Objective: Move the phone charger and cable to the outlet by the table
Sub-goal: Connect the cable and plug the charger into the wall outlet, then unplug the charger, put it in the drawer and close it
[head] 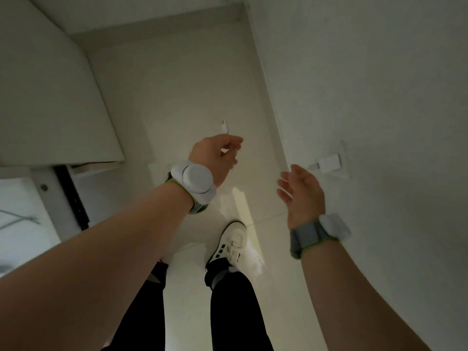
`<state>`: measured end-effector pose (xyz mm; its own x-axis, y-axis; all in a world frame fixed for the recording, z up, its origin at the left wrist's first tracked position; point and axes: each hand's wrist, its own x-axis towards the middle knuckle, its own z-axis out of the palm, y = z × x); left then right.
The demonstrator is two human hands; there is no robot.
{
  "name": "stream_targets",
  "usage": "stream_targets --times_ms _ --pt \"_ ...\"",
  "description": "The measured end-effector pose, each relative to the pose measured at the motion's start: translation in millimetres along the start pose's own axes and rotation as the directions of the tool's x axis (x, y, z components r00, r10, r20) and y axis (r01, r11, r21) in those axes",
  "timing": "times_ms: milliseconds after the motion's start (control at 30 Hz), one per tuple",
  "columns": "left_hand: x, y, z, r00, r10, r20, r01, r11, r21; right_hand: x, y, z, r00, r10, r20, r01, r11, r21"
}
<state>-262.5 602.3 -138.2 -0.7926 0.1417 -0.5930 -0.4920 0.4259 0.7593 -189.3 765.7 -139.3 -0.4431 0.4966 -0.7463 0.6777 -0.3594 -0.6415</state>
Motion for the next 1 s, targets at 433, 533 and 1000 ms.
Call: stream_targets --times_ms 433,533,1000 --pt "-64.4 61.0 -198.2 0.922 0.027 -0.387 -0.154 0.941 -0.302 -119.5 -55.1 161.2 0.757 -0.332 0.563 0.548 0.792 -0.270" --pt "-85.4 58.9 -247.9 0.927 0.140 -0.349 -0.024 0.948 0.318 -151.0 -75.7 195.5 0.671 -0.424 0.609 0.653 0.726 -0.213" --pt "-147.7 36.3 -445.1 0.686 0.222 -0.693 -0.024 0.959 0.284 -224.0 -98.9 316.4 0.632 -0.414 0.655 0.772 0.405 -0.490"
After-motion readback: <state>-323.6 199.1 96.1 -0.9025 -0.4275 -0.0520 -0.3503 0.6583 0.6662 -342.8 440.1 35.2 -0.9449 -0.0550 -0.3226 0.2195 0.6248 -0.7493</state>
